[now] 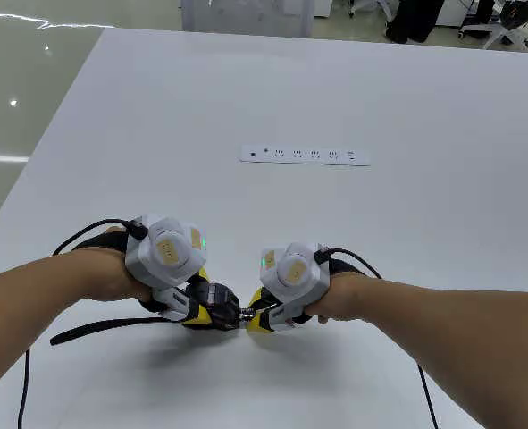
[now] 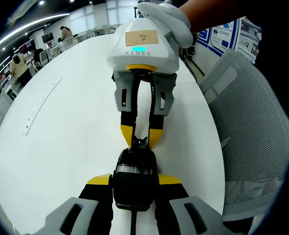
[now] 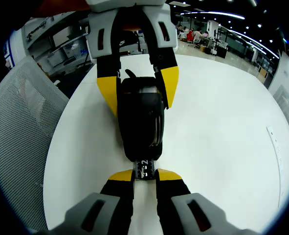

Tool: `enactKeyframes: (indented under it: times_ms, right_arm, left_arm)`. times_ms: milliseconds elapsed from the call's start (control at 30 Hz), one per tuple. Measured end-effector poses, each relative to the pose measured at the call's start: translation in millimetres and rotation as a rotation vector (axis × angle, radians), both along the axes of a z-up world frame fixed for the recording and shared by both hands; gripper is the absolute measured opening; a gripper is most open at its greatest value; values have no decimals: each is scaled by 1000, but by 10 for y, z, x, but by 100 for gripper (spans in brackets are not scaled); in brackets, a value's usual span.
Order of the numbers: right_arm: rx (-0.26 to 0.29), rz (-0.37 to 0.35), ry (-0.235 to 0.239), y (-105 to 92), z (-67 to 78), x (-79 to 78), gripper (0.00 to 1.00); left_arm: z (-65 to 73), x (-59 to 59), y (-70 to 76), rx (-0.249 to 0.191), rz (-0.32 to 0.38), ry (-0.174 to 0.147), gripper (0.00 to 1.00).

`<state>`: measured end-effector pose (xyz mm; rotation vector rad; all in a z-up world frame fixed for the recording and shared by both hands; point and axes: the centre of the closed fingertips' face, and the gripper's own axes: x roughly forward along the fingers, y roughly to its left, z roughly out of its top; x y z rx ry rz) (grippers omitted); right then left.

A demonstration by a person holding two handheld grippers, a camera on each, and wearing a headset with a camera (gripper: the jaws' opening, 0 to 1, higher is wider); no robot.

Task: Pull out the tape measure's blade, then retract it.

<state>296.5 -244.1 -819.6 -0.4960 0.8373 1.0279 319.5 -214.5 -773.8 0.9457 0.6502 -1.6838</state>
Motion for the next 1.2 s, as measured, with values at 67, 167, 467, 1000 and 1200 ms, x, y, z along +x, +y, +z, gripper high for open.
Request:
enactKeyframes:
  times_ms: [67,167,467,1000,1200]
  right_arm:
    - [24,-6,4,104,20,12,20]
    - [-22,72,-34,135,-22,41,19]
    - [1,-29,19,75,-38,31,13]
    - [0,-39,23,-17,-21,-9,13]
    - [-2,-36,22,-68,-17,-16,13]
  left_arm:
    - [-1,1,1,1,0,1,29]
    - [-2,1,5,0,1,0,29]
    - [-1,2,17,9,-4,-6,29]
    - [4,-15,22,15,-12,-14,29]
    - [6,-12,23,14,-9,-17,29]
